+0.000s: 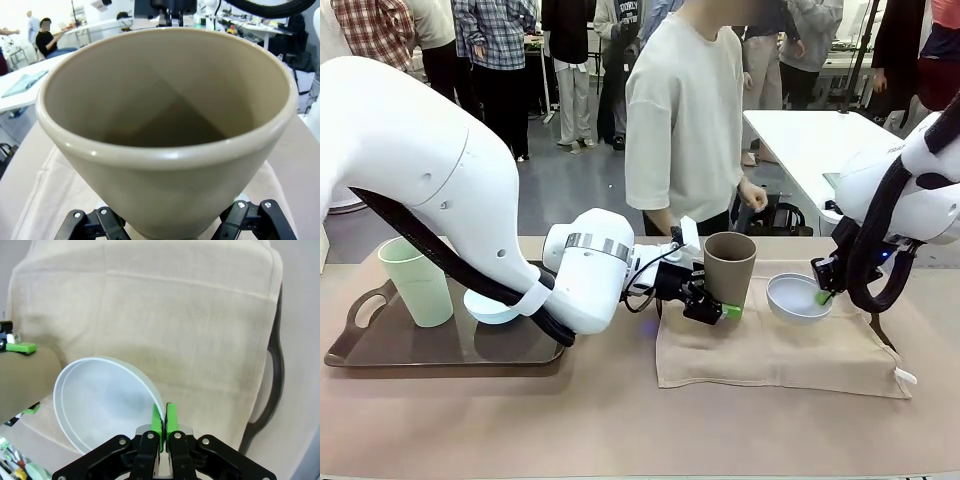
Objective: Set up a tray with a mat and arrange the tableware.
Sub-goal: Place the Picnic Bowl and Reusable plastic cup back onto the Handle tray in front of the human's position.
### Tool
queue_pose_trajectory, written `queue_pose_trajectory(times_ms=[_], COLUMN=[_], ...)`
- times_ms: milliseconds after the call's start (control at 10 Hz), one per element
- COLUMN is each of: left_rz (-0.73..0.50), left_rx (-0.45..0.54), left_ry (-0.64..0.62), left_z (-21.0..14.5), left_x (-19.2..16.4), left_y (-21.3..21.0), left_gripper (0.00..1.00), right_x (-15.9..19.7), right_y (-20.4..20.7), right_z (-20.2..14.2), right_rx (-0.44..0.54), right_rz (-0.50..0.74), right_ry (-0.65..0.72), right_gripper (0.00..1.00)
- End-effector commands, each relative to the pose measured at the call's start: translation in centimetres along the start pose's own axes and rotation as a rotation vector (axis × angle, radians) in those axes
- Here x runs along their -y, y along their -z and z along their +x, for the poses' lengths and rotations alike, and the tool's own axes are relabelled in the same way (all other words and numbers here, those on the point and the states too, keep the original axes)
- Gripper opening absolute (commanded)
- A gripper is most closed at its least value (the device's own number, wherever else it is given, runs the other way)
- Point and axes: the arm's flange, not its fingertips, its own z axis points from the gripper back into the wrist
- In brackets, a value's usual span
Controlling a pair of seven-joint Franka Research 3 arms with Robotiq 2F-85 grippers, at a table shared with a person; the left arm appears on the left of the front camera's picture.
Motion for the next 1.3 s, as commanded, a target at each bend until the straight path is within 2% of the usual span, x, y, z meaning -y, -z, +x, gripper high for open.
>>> queue_pose_trajectory(times_ms=[0,600,700,800,900,1000,1200], left_rz=[0.013,-0.007,-0.013,-0.017,-0.021,-0.025,-0.033], left_rx=[0.0,-0.013,-0.017,-0.014,-0.015,-0.028,-0.071], left_ry=[0.064,0.061,0.056,0.053,0.046,0.035,-0.019], left_z=[-0.2,-1.0,-1.2,-1.2,-1.1,-1.0,-1.0], left_x=[-0.9,-1.7,-1.8,-1.8,-1.8,-1.5,-1.6], left_y=[1.1,2.1,2.0,2.2,2.1,2.0,1.1], left_gripper=[0.81,0.81,1.0,1.0,1.0,1.0,1.0], right_x=[0.4,1.1,1.2,1.3,1.2,1.2,1.5], right_y=[1.5,3.4,3.3,3.3,3.0,2.6,1.5], right_z=[0.7,1.2,1.3,1.2,1.1,0.8,0.3], right_rx=[0.04,0.019,0.017,0.015,0.02,0.022,0.022], right_rz=[0.022,0.034,0.036,0.034,0.028,0.01,-0.003], right_ry=[-0.034,-0.045,-0.051,-0.058,-0.06,-0.054,-0.048], right_gripper=[0.04,0.04,0.26,0.58,0.86,1.0,1.0])
